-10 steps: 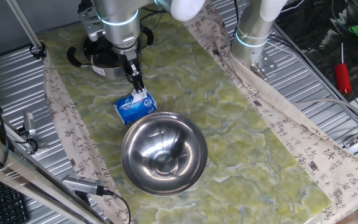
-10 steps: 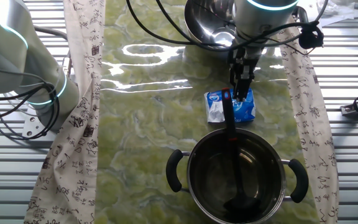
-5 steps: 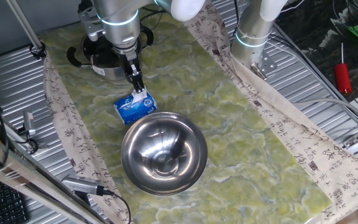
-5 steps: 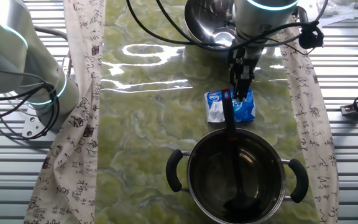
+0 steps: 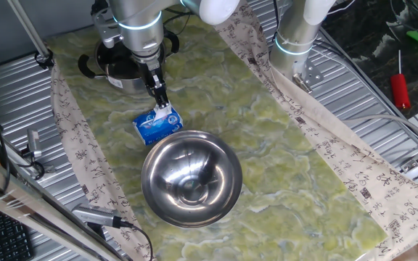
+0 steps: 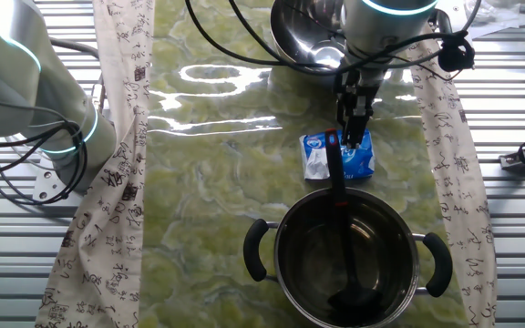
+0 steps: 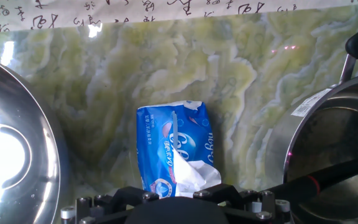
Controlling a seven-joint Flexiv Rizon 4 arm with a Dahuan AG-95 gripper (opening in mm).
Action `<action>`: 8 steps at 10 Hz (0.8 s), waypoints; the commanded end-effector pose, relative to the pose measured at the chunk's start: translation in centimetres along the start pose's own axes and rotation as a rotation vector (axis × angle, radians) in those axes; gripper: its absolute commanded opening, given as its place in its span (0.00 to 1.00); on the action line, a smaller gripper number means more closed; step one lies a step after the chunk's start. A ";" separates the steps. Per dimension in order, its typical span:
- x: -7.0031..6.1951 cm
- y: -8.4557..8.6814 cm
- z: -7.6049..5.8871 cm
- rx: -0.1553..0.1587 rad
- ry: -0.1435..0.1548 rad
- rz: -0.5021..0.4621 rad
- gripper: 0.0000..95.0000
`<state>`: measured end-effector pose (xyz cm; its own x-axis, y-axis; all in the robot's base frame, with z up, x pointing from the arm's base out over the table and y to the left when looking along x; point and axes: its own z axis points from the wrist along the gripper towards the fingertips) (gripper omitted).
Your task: Scoop water with a large spoon from one bowl to another
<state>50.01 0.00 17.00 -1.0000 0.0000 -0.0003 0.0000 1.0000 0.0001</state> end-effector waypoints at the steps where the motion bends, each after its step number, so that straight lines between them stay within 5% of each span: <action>1: 0.0 0.0 0.0 -0.101 -0.086 -0.118 0.00; 8: 0.0 0.0 -0.1 -0.097 -0.084 -0.118 0.00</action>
<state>49.93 -0.02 17.10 -0.9891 -0.1154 -0.0911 -0.1237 0.9881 0.0916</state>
